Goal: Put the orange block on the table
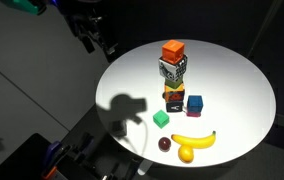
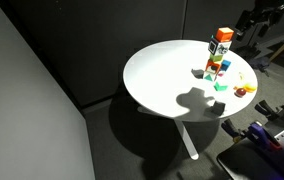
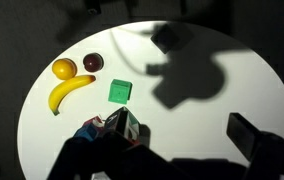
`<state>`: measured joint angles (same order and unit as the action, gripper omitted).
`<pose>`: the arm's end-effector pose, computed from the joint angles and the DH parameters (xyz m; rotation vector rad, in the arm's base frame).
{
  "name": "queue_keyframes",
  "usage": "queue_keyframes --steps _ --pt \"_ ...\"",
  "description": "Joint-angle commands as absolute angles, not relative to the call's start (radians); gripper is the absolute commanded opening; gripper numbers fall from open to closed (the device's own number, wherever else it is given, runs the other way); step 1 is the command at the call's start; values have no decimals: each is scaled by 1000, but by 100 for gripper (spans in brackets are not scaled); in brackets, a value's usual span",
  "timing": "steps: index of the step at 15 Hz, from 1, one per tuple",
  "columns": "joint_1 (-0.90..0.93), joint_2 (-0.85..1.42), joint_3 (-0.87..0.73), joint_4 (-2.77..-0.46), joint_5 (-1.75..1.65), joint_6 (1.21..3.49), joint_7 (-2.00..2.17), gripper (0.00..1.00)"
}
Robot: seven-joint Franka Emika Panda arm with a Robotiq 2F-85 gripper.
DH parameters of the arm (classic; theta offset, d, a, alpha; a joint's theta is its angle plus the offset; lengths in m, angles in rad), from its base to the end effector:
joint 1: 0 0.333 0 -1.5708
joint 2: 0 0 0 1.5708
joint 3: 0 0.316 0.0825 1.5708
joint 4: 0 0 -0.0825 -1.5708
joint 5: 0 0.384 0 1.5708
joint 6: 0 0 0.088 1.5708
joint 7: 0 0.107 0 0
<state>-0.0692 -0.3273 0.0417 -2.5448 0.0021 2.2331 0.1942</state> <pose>0.4222 -0.0118 0.3875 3.1113 -0.3516 0.0254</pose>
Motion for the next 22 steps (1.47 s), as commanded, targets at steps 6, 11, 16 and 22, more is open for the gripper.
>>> queue_keyframes --steps 6,11,16,22 --pt "-75 -125 -32 -2289 20 2052 189 100" --pt "-74 -26 -57 -2155 29 1948 167 100" --pt "-74 80 -67 -2049 16 1938 161 100" --pt "-77 198 -80 -1923 7 1946 162 100"
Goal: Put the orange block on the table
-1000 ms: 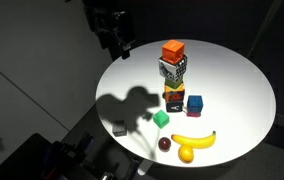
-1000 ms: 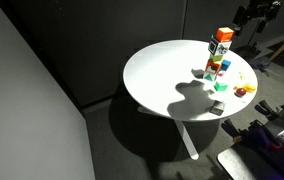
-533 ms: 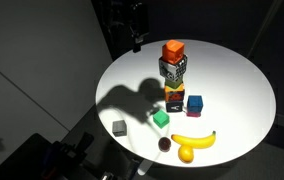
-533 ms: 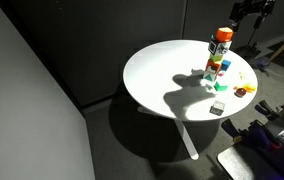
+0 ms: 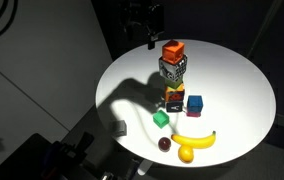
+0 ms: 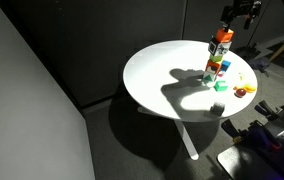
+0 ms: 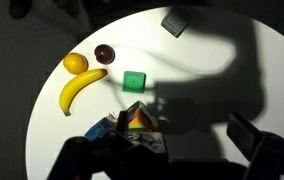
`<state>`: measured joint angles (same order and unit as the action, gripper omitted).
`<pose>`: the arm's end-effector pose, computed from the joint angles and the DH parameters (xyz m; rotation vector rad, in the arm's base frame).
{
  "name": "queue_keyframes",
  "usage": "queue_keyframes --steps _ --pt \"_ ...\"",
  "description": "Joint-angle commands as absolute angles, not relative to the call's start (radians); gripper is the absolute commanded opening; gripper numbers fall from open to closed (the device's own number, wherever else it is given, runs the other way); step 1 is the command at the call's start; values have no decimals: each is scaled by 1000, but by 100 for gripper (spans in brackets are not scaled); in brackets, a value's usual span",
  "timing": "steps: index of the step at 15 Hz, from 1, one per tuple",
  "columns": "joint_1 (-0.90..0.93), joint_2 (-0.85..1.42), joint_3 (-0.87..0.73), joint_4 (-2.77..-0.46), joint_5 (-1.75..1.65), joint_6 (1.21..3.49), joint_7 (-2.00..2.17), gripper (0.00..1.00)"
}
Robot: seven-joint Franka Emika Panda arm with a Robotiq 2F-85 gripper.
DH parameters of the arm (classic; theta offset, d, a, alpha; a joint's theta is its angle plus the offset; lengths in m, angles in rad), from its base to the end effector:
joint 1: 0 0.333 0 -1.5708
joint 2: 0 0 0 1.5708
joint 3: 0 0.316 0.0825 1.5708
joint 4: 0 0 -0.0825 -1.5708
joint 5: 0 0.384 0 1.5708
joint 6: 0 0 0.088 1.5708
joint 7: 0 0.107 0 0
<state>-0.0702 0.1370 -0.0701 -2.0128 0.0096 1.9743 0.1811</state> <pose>0.5541 -0.0769 0.3732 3.0834 -0.5073 -0.2743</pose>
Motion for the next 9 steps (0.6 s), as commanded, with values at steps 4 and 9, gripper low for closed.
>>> queue_keyframes --steps 4,9 --pt "-88 260 -99 -1847 6 1946 164 100" --pt "-109 318 -117 -1786 14 1975 135 100"
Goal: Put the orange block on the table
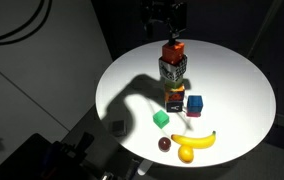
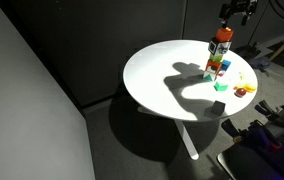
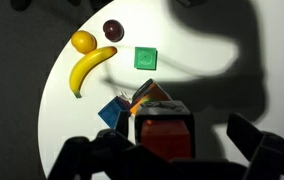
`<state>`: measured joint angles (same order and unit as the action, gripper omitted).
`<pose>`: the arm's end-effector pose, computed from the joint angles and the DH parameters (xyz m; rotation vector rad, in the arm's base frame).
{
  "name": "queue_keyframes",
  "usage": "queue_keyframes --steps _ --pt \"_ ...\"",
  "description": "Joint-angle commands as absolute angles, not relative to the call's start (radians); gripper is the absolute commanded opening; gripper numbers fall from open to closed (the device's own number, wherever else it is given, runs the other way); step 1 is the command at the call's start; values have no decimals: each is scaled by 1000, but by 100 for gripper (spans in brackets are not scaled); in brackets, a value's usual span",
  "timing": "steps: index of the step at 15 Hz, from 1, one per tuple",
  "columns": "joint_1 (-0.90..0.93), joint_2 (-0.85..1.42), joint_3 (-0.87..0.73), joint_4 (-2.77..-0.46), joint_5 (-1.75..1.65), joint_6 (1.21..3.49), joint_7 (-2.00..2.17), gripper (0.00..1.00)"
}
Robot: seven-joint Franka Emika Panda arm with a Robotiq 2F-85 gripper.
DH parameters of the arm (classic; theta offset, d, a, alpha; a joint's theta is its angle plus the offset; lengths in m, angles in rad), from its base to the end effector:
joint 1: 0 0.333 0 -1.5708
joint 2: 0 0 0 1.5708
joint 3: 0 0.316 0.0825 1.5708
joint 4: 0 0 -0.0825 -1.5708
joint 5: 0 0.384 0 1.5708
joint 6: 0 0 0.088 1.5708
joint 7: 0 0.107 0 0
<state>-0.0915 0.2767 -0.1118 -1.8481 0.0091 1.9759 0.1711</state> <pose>0.5951 -0.1185 0.3647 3.0578 -0.5827 -0.2300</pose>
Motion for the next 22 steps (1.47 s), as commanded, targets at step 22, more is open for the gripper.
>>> queue_keyframes --steps 22 --pt "-131 447 -93 -1705 49 2085 9 76"
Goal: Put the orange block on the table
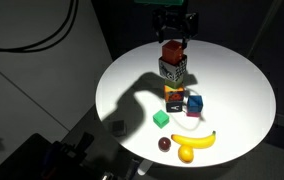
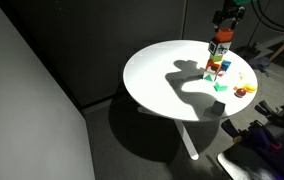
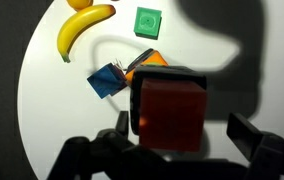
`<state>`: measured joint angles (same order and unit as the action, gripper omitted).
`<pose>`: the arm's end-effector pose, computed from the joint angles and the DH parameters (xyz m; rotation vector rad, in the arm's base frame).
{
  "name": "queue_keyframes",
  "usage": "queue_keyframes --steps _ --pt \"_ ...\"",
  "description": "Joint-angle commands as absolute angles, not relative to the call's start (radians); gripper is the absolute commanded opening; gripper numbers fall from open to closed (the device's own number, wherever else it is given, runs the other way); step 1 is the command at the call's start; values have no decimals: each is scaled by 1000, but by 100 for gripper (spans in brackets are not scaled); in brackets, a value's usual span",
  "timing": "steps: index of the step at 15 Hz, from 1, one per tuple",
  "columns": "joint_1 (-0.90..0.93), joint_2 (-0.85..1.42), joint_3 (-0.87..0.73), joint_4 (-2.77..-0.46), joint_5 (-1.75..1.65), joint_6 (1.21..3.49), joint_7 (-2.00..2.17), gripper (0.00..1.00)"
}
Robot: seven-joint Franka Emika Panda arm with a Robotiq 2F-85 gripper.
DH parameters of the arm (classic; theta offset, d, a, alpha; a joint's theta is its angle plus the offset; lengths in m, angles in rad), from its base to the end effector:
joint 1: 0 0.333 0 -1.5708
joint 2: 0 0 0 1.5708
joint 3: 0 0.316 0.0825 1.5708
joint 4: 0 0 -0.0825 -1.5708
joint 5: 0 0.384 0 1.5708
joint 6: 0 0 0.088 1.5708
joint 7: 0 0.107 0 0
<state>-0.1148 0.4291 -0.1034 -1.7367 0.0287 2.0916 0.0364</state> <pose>0.6367 -0.1338 0.3272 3.1004 -0.4085 -0.1144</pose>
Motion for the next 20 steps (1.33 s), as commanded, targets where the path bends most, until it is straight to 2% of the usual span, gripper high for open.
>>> queue_keyframes --steps 1,6,9,20 --pt "-130 448 -94 -1705 47 2085 10 74" --pt "-127 438 -90 -1701 51 2038 15 34" --pt "-119 408 -85 -1714 46 2006 15 29" --pt "-88 320 -57 -1720 44 1914 29 29"
